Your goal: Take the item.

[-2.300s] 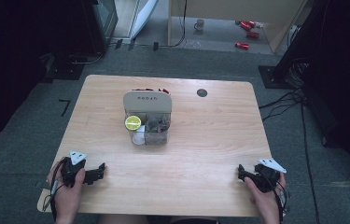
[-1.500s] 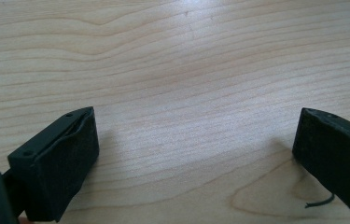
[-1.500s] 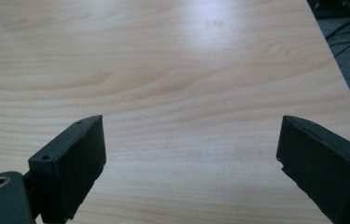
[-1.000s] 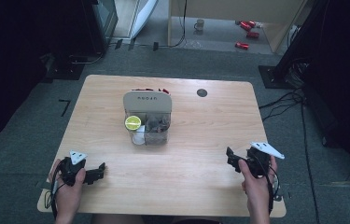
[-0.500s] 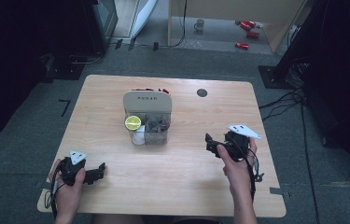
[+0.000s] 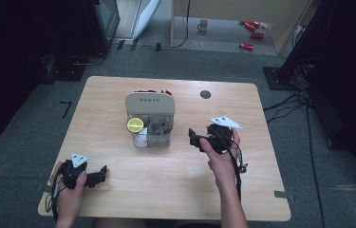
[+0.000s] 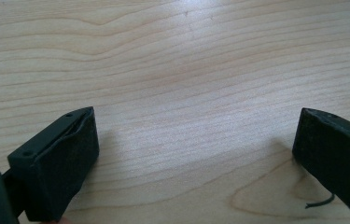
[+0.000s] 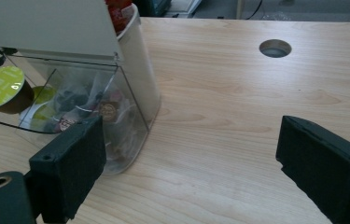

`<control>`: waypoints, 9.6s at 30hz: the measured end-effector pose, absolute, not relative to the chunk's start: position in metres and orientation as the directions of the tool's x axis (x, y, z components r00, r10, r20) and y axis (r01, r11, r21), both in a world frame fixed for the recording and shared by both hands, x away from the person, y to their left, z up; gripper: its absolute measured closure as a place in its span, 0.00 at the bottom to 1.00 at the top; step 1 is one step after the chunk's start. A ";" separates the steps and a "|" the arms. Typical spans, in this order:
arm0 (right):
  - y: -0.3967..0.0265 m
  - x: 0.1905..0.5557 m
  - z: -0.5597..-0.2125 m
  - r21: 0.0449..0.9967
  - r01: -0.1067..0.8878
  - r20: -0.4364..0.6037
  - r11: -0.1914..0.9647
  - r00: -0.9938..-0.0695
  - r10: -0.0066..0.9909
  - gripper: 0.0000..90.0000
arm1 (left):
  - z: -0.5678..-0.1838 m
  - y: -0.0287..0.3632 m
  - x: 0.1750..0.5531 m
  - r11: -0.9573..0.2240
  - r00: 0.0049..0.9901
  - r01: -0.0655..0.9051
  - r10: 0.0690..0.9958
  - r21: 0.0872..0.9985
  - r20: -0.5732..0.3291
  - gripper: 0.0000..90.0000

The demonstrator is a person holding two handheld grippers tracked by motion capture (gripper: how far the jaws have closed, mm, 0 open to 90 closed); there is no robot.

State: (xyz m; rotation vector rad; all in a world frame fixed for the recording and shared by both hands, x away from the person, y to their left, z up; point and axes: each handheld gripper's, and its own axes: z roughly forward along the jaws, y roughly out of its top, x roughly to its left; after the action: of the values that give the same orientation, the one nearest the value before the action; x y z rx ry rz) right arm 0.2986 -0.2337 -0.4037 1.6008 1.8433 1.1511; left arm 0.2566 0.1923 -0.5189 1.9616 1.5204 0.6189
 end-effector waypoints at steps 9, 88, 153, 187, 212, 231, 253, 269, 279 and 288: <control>-0.213 0.314 -0.397 0.811 0.586 0.196 -0.004 -0.266 0.944 0.09 | -0.519 0.192 0.257 -0.186 0.244 0.704 0.970 0.686 0.012 0.01; -0.176 0.334 -0.425 0.832 0.535 0.153 0.148 -0.477 0.865 0.34 | -0.519 0.191 0.259 -0.183 0.242 0.706 0.970 0.685 0.010 0.01; -0.102 0.388 -0.395 0.887 0.462 0.194 0.004 -0.379 0.905 0.75 | -0.519 0.191 0.260 -0.179 0.239 0.705 0.971 0.687 0.008 0.01; -0.159 0.329 -0.309 0.993 0.094 0.100 -0.076 -0.289 0.952 0.75 | -0.519 0.191 0.260 -0.180 0.240 0.705 0.971 0.686 0.009 0.01; -0.214 0.345 -0.386 0.971 0.227 0.111 -0.078 -0.138 0.984 0.75 | -0.519 0.191 0.260 -0.182 0.241 0.705 0.971 0.685 0.010 0.01; -0.212 0.332 -0.434 0.962 0.273 0.036 0.013 -0.176 0.984 0.75 | -0.519 0.191 0.260 -0.180 0.240 0.705 0.971 0.686 0.008 0.01; -0.226 0.276 -0.501 0.893 0.451 0.074 0.011 -0.171 0.983 0.74 | -0.519 0.191 0.260 -0.182 0.241 0.706 0.971 0.685 0.009 0.01; -0.233 0.265 -0.517 0.829 0.558 0.105 0.028 -0.206 0.973 0.74 | -0.519 0.191 0.260 -0.181 0.240 0.706 0.971 0.685 0.009 0.01; -0.239 0.262 -0.515 0.826 0.563 0.131 0.024 -0.234 0.963 0.45 | -0.519 0.191 0.260 -0.181 0.240 0.706 0.971 0.685 0.009 0.01; -0.260 0.256 -0.508 0.835 0.550 0.119 0.026 -0.225 0.967 0.30 | -0.519 0.191 0.260 -0.181 0.240 0.706 0.971 0.685 0.009 0.01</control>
State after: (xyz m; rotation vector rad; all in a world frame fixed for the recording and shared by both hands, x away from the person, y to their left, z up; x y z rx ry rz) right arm 0.2557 -0.2604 -0.5079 1.5392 1.8151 1.1039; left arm 0.2600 0.1907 -0.5188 1.9583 1.5270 0.6153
